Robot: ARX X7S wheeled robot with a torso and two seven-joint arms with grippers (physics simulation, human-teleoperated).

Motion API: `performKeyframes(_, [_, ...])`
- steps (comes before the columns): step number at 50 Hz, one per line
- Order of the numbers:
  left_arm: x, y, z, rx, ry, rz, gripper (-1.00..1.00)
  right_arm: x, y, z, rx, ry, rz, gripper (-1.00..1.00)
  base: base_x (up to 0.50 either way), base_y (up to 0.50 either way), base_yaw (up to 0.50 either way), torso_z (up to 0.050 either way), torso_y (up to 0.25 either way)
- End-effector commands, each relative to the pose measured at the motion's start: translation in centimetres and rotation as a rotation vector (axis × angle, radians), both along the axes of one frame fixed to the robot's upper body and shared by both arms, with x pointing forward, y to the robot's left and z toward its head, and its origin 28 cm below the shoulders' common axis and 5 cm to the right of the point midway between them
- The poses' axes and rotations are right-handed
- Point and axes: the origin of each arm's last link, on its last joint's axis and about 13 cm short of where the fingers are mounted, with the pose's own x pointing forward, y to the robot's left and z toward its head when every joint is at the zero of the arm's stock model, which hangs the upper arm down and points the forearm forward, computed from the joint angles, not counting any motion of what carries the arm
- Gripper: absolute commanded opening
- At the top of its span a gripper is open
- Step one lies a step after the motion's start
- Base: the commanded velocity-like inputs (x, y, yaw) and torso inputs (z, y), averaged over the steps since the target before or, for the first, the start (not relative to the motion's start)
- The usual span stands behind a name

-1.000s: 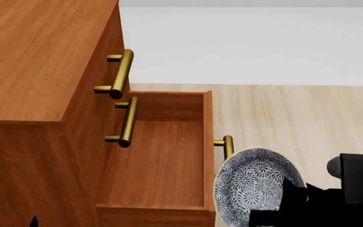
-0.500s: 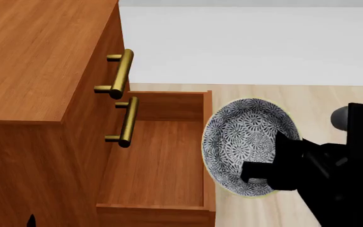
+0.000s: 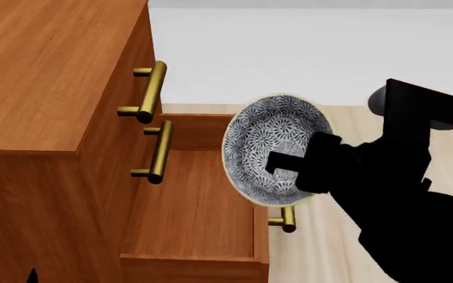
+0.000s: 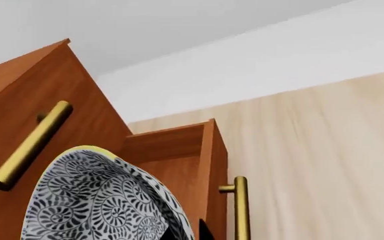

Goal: Put the bowl in the bottom drawer of the cabinet.

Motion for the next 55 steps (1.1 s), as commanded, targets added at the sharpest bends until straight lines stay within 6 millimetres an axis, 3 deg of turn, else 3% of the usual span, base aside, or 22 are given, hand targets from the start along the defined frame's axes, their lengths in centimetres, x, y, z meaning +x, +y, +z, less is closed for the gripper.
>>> performKeyframes(1, [-0.2, 0.2, 0.1, -0.005, -0.006, 0.007, 1.00, 3.0, 1.6, 0.6, -0.003, 0.036, 0.015, -1.00, 0.00, 0.00, 0.00, 0.000, 0.000])
performKeyframes(12, [-0.5, 0.2, 0.0, -0.009, -0.007, 0.005, 1.00, 6.6, 3.3, -0.2, -0.029, 0.093, 0.024, -1.00, 0.00, 0.00, 0.00, 0.000, 0.000])
performKeyframes(24, [-0.6, 0.3, 0.0, -0.011, -0.013, 0.008, 1.00, 8.4, 5.3, -1.4, -0.076, 0.131, 0.045, -1.00, 0.00, 0.00, 0.00, 0.000, 0.000])
performKeyframes(47, [-0.6, 0.3, -0.1, -0.012, -0.010, 0.011, 1.00, 11.2, 7.1, -4.1, -0.103, 0.189, 0.050, -1.00, 0.00, 0.00, 0.00, 0.000, 0.001])
performKeyframes(55, [-0.7, 0.4, -0.1, -0.013, -0.008, 0.014, 1.00, 11.2, 7.7, -4.9, -0.104, 0.207, 0.062, -1.00, 0.00, 0.00, 0.00, 0.000, 0.000])
